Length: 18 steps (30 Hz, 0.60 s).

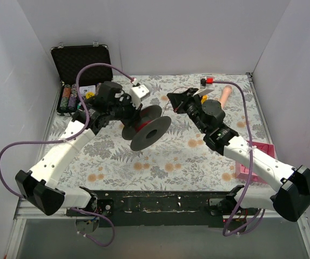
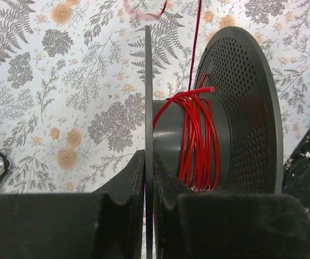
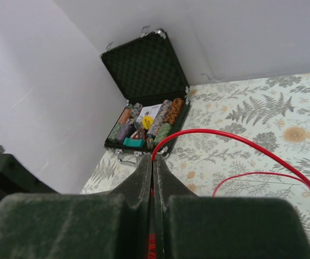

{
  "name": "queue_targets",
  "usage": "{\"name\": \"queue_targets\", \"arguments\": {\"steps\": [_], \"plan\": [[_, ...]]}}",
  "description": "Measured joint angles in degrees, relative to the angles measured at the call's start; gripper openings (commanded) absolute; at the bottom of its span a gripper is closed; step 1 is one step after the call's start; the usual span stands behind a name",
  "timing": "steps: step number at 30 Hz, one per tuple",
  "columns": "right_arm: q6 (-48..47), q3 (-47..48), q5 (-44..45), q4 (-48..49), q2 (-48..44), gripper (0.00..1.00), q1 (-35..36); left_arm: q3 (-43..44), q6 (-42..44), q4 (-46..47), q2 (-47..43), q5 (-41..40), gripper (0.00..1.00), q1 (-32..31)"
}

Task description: Wrap the cables

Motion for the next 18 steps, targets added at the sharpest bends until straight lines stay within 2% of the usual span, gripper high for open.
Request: {"name": "queue_targets", "arguments": {"steps": [4, 9, 11, 14, 18], "plan": [[-2.1, 1.66, 1.44, -1.51, 1.57, 0.01, 4.57, -1.57, -0.61, 3.87, 2.34, -7.39, 0.0, -5.38], [-3.91, 3.78, 3.48, -2.34, 3.96, 0.02, 8.96, -1.55, -5.31, 11.69, 7.45, -16.09, 0.0, -5.86], [-4.79, 4.83, 4.63, -3.39, 5.31, 0.09, 10.36, -1.55, -7.34, 14.4, 8.92, -18.8, 0.0, -5.62], [-7.45, 6.54, 7.91, -4.7, 7.23, 0.24, 12.57, -1.51, -10.69, 18.47, 10.27, -22.84, 0.0, -5.49], [-11.3, 8.83, 10.34, -4.15, 8.17, 0.33, 17.4, -0.61, -13.66, 22.75, 11.82, -27.21, 0.0, -5.33]]}}
